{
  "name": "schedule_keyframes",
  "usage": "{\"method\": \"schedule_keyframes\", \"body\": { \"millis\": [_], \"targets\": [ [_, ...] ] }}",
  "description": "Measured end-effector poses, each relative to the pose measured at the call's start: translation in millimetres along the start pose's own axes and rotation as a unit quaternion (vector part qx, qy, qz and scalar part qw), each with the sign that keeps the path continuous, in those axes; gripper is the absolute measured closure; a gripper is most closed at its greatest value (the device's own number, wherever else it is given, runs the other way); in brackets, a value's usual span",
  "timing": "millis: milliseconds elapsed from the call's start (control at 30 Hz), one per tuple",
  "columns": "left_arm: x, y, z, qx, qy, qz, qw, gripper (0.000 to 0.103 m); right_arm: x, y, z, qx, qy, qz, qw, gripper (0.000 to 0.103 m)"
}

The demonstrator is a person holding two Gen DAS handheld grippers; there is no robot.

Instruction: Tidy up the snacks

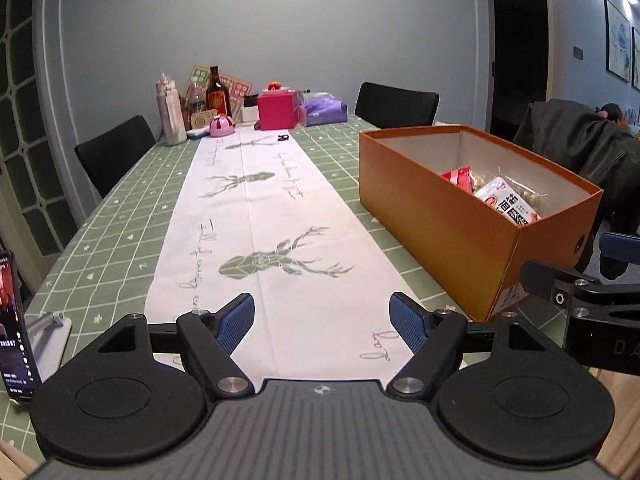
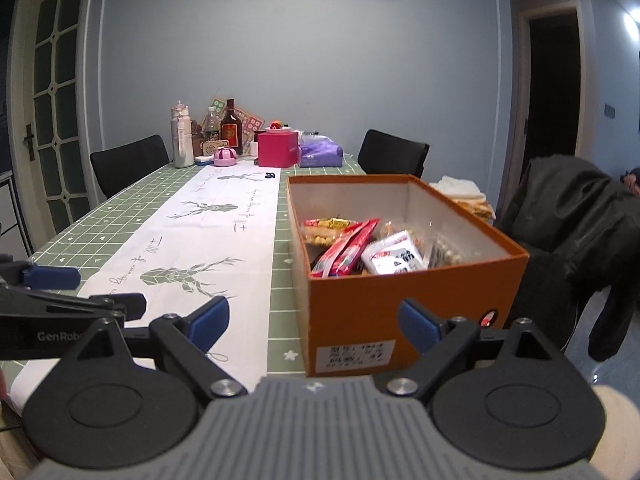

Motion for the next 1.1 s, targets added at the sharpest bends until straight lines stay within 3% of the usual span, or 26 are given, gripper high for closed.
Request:
{"method": "schedule_keyframes", "body": {
  "millis": [1100],
  "targets": [
    [0.5,0.9,-0.2,-0.013,-0.006,0.003,0.9999,0.013,-8.0,-5.0,-1.6,0.011,-0.004,0.009,1.000,0.007]
  ]
}}
Point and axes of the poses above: each gripper's, at about its wrist camera, not at the fingertips, and y roughly the way its jaws point, x to its right, z to its top, the point moved 8 cm from there along y, roughly the way its jaws point, and after that the axes turned 6 degrees about -x, right-handed, at the moved point
